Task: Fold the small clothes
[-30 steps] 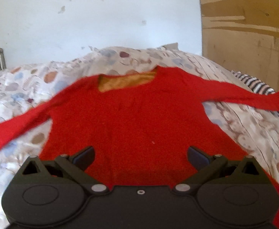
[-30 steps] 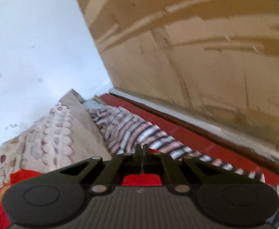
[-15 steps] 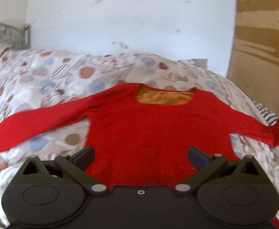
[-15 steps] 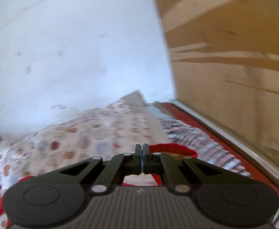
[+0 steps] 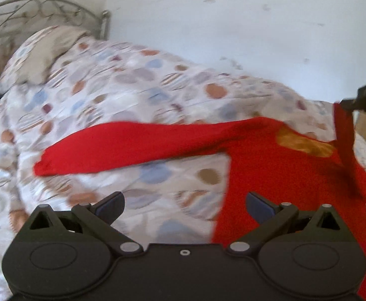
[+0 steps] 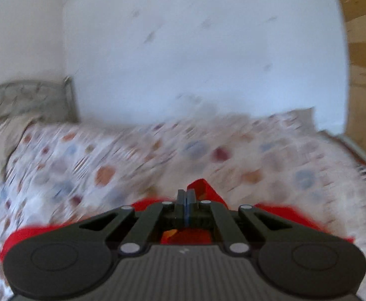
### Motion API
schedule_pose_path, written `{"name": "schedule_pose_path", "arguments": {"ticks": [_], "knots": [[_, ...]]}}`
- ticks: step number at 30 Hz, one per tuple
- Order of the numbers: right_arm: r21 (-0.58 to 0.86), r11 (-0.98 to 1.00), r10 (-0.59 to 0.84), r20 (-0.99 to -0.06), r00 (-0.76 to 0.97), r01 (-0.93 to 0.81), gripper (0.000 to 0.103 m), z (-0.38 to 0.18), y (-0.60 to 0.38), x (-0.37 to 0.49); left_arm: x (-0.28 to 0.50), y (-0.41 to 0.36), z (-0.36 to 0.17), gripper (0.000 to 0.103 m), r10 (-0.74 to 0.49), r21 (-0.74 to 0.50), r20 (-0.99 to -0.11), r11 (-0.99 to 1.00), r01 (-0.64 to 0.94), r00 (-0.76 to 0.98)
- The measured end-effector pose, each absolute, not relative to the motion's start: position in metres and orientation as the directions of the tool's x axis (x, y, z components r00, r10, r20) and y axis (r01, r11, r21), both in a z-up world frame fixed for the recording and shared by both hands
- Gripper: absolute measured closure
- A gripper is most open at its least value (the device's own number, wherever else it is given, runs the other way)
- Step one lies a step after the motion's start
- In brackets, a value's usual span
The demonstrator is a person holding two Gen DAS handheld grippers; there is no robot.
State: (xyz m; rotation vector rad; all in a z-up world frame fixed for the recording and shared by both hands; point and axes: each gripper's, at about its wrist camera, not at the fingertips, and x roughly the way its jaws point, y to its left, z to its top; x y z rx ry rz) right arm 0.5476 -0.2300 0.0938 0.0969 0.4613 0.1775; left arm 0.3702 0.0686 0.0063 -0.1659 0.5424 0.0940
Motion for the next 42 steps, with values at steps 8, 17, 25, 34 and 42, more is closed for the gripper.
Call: {"name": "schedule_pose_path", "arguments": {"ticks": [8,17,25,34,42], "knots": [[0.076,0.961,0.257,-0.590,0.765,-0.264,0.102,0.016,-0.140,0.546,0.361,0.096,-0.008,0.001,0.100,-0.109,-0.531,0.977,-0.185,0.842],[-0.008,0.932,0.299,-0.554,0.777,-0.363,0.018,0.010,-0.170,0.470,0.378,0.078,-0.016,0.001,0.076,-0.112,-0.529,0.981,-0.158,0.845],[-0.173,0.974,0.046,-0.474,0.879,-0.144,0.000,0.011,-0.281,0.405,0.429,0.017,-0.012,0.001,-0.017,-0.154,-0.502,0.985,-0.071,0.865],[-0.312,0.927,-0.339,-0.452,0.825,0.210,0.019,-0.035,-0.372,0.426,0.512,-0.063,-0.032,0.001,-0.066,-0.122,-0.483,0.993,0.008,0.873],[-0.313,0.935,-0.299,-0.443,0.845,0.166,0.041,-0.052,-0.373,0.463,0.522,-0.071,-0.071,0.001,-0.080,-0.113,-0.514,0.993,0.025,0.854]]}}
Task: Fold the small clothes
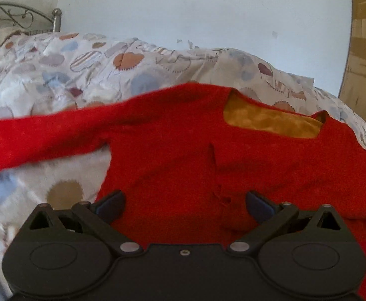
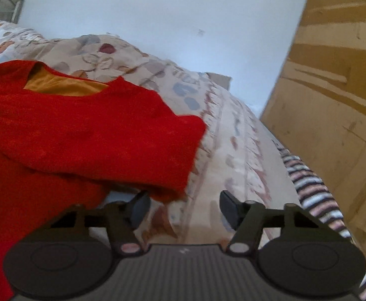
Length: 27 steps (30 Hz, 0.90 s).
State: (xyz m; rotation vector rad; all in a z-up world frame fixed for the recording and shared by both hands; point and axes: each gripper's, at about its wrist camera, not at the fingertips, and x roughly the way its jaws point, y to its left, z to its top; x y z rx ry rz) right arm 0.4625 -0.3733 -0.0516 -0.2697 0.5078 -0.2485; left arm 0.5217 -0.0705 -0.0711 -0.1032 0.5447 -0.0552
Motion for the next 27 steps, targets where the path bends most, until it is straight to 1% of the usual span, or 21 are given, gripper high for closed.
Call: {"name": "schedule_pose_path", "arguments": {"ticks": [1,3,4,6,8,10,16,18,21,24,25,27], "knots": [[-0.323,0.933,-0.294,-0.427,0.855,0.160,0.043,-0.052,-0.372,0.464,0.522,-0.070,-0.072,0.001,-0.085,-0.121,-0.511,0.992,0.026,0.855],[-0.353,0.923,-0.302,-0.412,0.860,0.155,0.064,-0.053,-0.369,0.469,0.522,-0.068,-0.073,0.001,-0.088,-0.125,-0.515,0.992,0.027,0.853],[-0.359,0.920,-0.310,-0.421,0.852,0.157,0.087,-0.053,-0.367,0.471,0.522,-0.069,-0.073,0.001,-0.086,-0.122,-0.515,0.992,0.027,0.853],[-0.327,0.924,-0.334,-0.449,0.829,0.196,0.091,-0.054,-0.371,0.471,0.521,-0.068,-0.074,0.001,-0.085,-0.119,-0.512,0.993,0.028,0.855],[-0.232,0.943,-0.325,-0.492,0.808,0.238,0.094,-0.054,-0.382,0.467,0.520,-0.067,-0.076,0.001,-0.091,-0.125,-0.502,0.992,0.032,0.860],[-0.166,0.953,-0.304,-0.517,0.800,0.254,0.094,-0.058,-0.390,0.465,0.520,-0.066,-0.078,0.001,-0.096,-0.132,-0.500,0.991,0.033,0.861],[-0.198,0.948,-0.318,-0.524,0.790,0.251,0.094,-0.063,-0.385,0.464,0.521,-0.065,-0.078,0.001,-0.101,-0.143,-0.495,0.989,0.034,0.863],[-0.185,0.947,-0.322,-0.536,0.780,0.263,0.100,-0.065,-0.388,0.461,0.520,-0.065,-0.078,0.001,-0.103,-0.147,-0.493,0.989,0.034,0.864],[-0.121,0.956,-0.289,-0.536,0.793,0.267,0.100,-0.062,-0.394,0.451,0.520,-0.064,-0.078,0.001,-0.103,-0.147,-0.492,0.989,0.035,0.864],[-0.082,0.953,-0.289,-0.532,0.796,0.291,0.095,-0.054,-0.397,0.439,0.518,-0.063,-0.078,0.001,-0.107,-0.151,-0.489,0.988,0.037,0.866],[-0.074,0.949,-0.297,-0.522,0.799,0.305,0.089,-0.049,-0.397,0.434,0.518,-0.062,-0.078,0.001,-0.109,-0.154,-0.486,0.987,0.038,0.867],[-0.058,0.943,-0.313,-0.489,0.814,0.328,0.071,-0.040,-0.397,0.427,0.518,-0.062,-0.078,0.001,-0.109,-0.155,-0.486,0.987,0.038,0.867]]}}
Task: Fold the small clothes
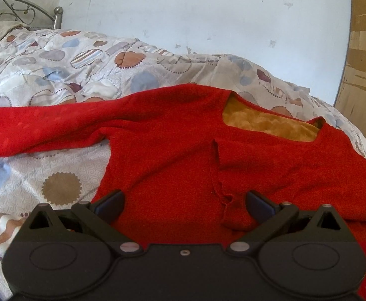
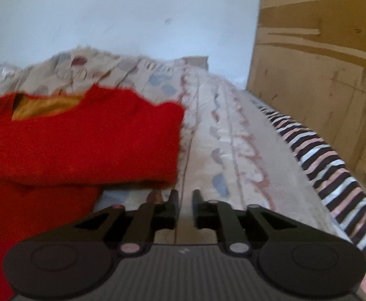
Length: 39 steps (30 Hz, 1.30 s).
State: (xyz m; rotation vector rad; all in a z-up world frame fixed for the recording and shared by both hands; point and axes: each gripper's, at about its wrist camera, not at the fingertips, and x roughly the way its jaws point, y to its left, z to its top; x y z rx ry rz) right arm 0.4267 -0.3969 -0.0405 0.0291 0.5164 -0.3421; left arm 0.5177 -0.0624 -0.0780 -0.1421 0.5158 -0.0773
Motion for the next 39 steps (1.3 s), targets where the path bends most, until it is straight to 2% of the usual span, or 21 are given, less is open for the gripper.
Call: {"name": "schedule_pose_path", "arguments": {"ticks": [1,2,4,7,11,15,17,20,24,28,33,39], "knots": [[-0.043,0.942,-0.314,-0.468,0.826,0.334,0.051,-0.036,-0.397,0.425,0.518,-0.063,-0.078,0.001,-0.109,-0.154,-0.485,0.987,0.038,0.868],[-0.035,0.942,-0.314,-0.452,0.835,0.335,0.041,-0.032,-0.397,0.425,0.517,-0.062,-0.078,0.001,-0.108,-0.154,-0.485,0.987,0.038,0.868],[-0.035,0.946,-0.305,-0.439,0.845,0.323,0.038,-0.028,-0.396,0.432,0.518,-0.062,-0.078,0.001,-0.110,-0.155,-0.485,0.987,0.038,0.867],[-0.020,0.951,-0.284,-0.455,0.844,0.309,0.023,-0.031,-0.396,0.449,0.518,-0.062,-0.078,0.001,-0.109,-0.156,-0.485,0.987,0.038,0.868],[-0.038,0.944,-0.295,-0.539,0.789,0.327,0.015,-0.053,-0.396,0.468,0.516,-0.061,-0.078,0.001,-0.115,-0.166,-0.479,0.985,0.039,0.870],[-0.002,0.940,-0.293,-0.520,0.803,0.341,0.008,-0.047,-0.398,0.456,0.512,-0.054,-0.074,0.001,-0.144,-0.208,-0.479,0.977,0.048,0.866],[0.019,0.943,-0.278,-0.505,0.817,0.332,0.000,-0.037,-0.397,0.441,0.509,-0.044,-0.067,0.001,-0.182,-0.259,-0.499,0.964,0.055,0.847],[0.032,0.962,-0.219,-0.505,0.835,0.271,0.000,-0.019,-0.393,0.417,0.496,-0.025,-0.054,0.001,-0.221,-0.315,-0.509,0.947,0.059,0.832],[0.038,0.979,-0.152,-0.512,0.845,0.199,0.000,0.004,-0.384,0.384,0.473,0.008,-0.037,0.001,-0.179,-0.307,-0.527,0.952,0.010,0.831],[0.104,0.988,-0.039,-0.525,0.850,0.110,0.000,0.020,-0.363,0.351,0.448,0.056,-0.026,0.001,-0.080,-0.265,-0.527,0.961,-0.074,0.846],[0.189,0.982,0.102,-0.535,0.839,0.001,0.000,0.028,-0.318,0.320,0.433,0.127,-0.030,0.001,0.058,-0.195,-0.573,0.959,-0.205,0.817],[0.261,0.958,0.238,-0.504,0.830,-0.116,0.000,0.015,-0.257,0.293,0.424,0.213,-0.042,0.001,0.179,-0.235,-0.589,0.895,-0.379,0.788]]}}
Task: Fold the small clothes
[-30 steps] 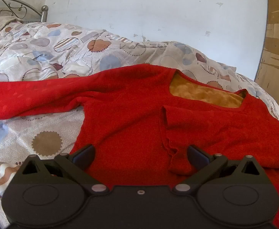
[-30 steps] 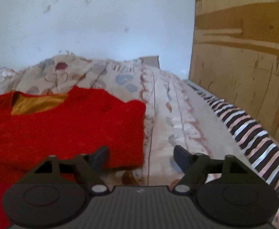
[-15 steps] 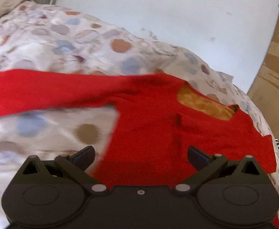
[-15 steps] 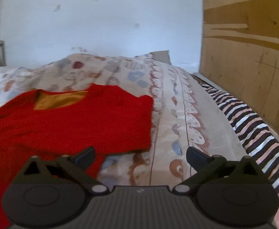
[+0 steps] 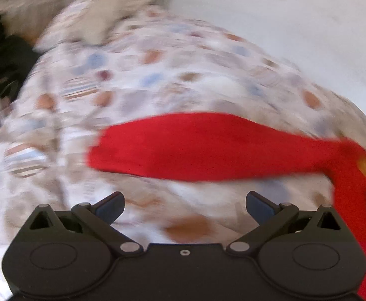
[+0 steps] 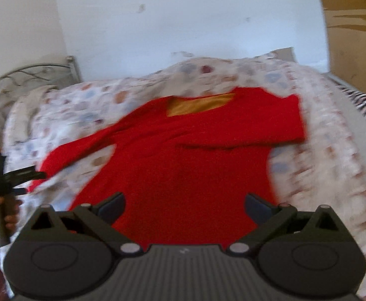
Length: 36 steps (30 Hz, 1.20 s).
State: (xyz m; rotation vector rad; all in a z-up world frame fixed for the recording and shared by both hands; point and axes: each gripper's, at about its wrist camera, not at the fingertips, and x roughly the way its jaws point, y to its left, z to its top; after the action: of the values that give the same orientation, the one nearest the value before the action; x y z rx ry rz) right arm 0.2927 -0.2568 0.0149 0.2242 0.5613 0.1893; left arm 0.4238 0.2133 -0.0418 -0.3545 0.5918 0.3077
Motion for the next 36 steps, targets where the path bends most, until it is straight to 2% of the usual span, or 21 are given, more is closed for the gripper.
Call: {"name": "schedule_pose_path", "arguments": {"ticks": [4,6,11,13,18,21,24,26,27,29,32,36], "knots": [[0.124,0.985,0.170,-0.530,0.831,-0.122,0.000,0.002,-0.225,0.299,0.427,0.250,-0.045,0.001,0.135,-0.387,-0.574,0.825,-0.413,0.807],[0.087,0.990,0.141,-0.527,0.838,-0.111,0.000,-0.003,-0.219,0.305,0.435,0.259,-0.047,0.001,0.124,-0.418,-0.572,0.806,-0.418,0.811],[0.070,0.996,0.092,-0.564,0.821,-0.064,0.000,-0.026,-0.219,0.317,0.462,0.278,-0.065,0.001,0.103,-0.472,-0.616,0.745,-0.471,0.781],[0.081,0.996,0.081,-0.608,0.790,-0.040,0.000,-0.044,-0.224,0.321,0.468,0.290,-0.078,0.001,0.095,-0.505,-0.643,0.693,-0.514,0.760],[0.085,0.996,0.083,-0.590,0.803,-0.041,0.000,-0.057,-0.224,0.316,0.461,0.312,-0.097,0.001,0.119,-0.651,-0.574,0.534,-0.540,0.810],[0.078,0.996,0.080,-0.587,0.806,-0.042,0.000,-0.061,-0.224,0.316,0.458,0.317,-0.096,0.012,0.166,-0.680,-0.567,0.459,-0.573,0.807],[0.079,0.996,0.081,-0.586,0.807,-0.042,0.000,-0.062,-0.225,0.316,0.452,0.322,-0.095,0.032,0.217,-0.707,-0.550,0.394,-0.588,0.806],[0.084,0.996,0.084,-0.586,0.806,-0.042,0.000,-0.062,-0.225,0.316,0.449,0.327,-0.096,0.058,0.238,-0.715,-0.542,0.372,-0.591,0.806],[0.087,0.995,0.085,-0.586,0.806,-0.042,0.000,-0.061,-0.225,0.317,0.448,0.329,-0.097,0.065,0.249,-0.713,-0.546,0.364,-0.599,0.800],[0.090,0.995,0.088,-0.586,0.806,-0.043,0.000,-0.061,-0.225,0.317,0.447,0.332,-0.098,0.085,0.262,-0.712,-0.549,0.351,-0.608,0.794],[0.095,0.994,0.093,-0.586,0.805,-0.045,0.000,-0.061,-0.224,0.318,0.441,0.333,-0.091,0.088,0.291,-0.704,-0.530,0.372,-0.605,0.796],[0.096,0.994,0.093,-0.581,0.809,-0.046,0.000,-0.062,-0.224,0.318,0.447,0.323,-0.058,0.091,0.334,-0.627,-0.477,0.519,-0.581,0.813]]}}
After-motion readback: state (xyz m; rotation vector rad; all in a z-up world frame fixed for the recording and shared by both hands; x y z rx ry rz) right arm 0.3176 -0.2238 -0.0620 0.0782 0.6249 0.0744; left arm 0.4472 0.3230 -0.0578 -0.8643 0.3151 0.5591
